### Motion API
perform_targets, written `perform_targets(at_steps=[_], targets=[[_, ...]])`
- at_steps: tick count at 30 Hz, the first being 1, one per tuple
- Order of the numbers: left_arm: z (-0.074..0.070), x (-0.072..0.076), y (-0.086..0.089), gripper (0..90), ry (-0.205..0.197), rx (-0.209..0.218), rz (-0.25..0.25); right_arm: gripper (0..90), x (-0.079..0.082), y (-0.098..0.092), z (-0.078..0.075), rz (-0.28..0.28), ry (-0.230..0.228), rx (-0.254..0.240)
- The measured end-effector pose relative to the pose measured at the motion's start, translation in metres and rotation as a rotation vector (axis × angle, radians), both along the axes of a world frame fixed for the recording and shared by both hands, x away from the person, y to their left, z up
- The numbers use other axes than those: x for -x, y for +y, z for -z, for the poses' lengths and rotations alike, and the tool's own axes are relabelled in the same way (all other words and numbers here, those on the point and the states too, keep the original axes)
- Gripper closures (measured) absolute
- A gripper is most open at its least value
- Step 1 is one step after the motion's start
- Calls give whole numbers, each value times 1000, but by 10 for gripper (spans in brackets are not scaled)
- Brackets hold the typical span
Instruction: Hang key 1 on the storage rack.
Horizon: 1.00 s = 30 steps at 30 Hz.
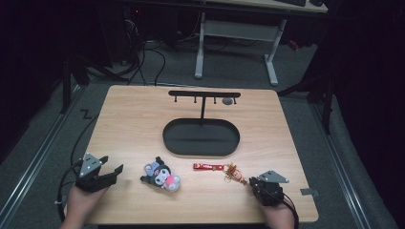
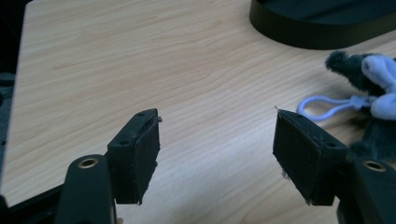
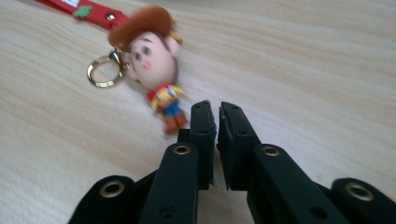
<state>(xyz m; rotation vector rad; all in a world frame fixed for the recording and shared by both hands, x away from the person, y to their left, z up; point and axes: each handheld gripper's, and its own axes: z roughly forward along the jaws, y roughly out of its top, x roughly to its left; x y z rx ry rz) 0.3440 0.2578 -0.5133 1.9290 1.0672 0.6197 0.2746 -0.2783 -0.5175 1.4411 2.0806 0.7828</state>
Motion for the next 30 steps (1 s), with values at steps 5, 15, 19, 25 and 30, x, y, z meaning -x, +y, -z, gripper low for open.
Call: perform_targets(at_steps=[5,15,19,25,30], targets=[[2,-11,-11,313,4,4,24,688,3,-5,-5,39,9,-11],[-2,-8,-19,317,-10,11,68,494,-13,9,-31,-12,175,71],[-3,-11,-21,318,-10,15,74,472,-22,15,-42,-21,251,128],[0,-13,-24,318,4,1,94,424,-34,20,-46,-35,376,199],[0,-11,-22,318,1,3,96,396,-39,28,-47,-71,436,251]])
